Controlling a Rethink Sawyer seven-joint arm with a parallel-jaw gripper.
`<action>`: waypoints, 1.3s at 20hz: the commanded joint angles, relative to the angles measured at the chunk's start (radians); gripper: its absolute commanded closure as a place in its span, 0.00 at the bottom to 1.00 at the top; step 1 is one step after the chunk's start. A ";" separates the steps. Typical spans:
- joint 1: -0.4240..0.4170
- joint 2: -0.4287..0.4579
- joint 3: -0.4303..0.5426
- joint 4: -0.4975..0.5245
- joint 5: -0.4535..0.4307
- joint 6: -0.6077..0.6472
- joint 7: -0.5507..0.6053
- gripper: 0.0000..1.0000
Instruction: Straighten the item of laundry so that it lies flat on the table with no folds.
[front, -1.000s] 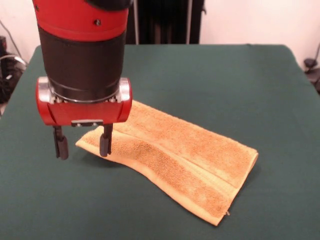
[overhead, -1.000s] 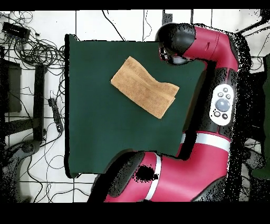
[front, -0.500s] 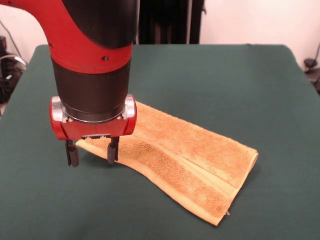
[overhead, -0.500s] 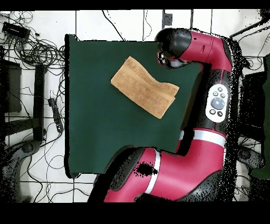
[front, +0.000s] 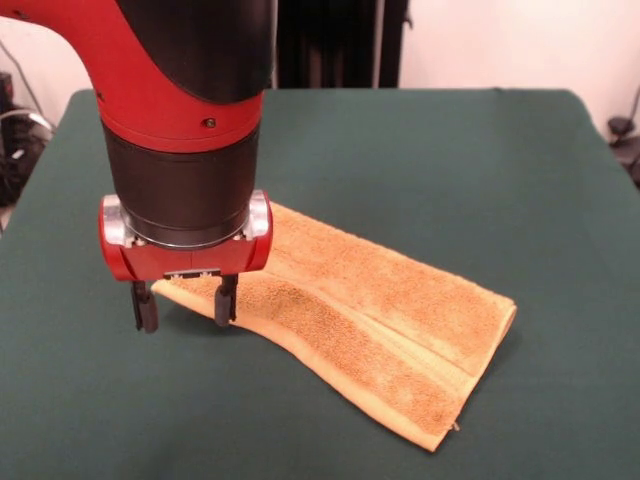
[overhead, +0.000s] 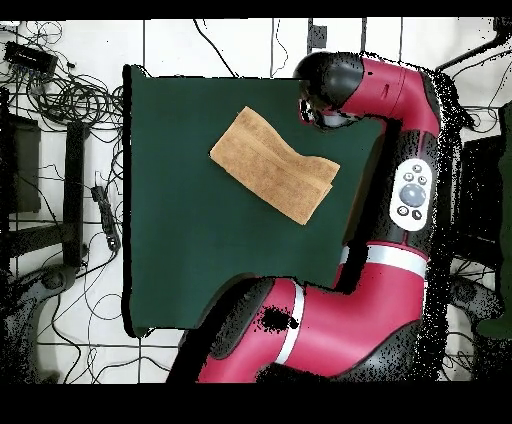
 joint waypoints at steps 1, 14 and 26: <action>0.013 -0.001 0.093 0.041 0.024 0.119 -0.037 0.00; -0.004 0.018 0.123 -0.024 -0.010 0.201 -0.272 0.00; -0.001 -0.011 0.135 0.029 -0.055 0.204 -0.510 0.00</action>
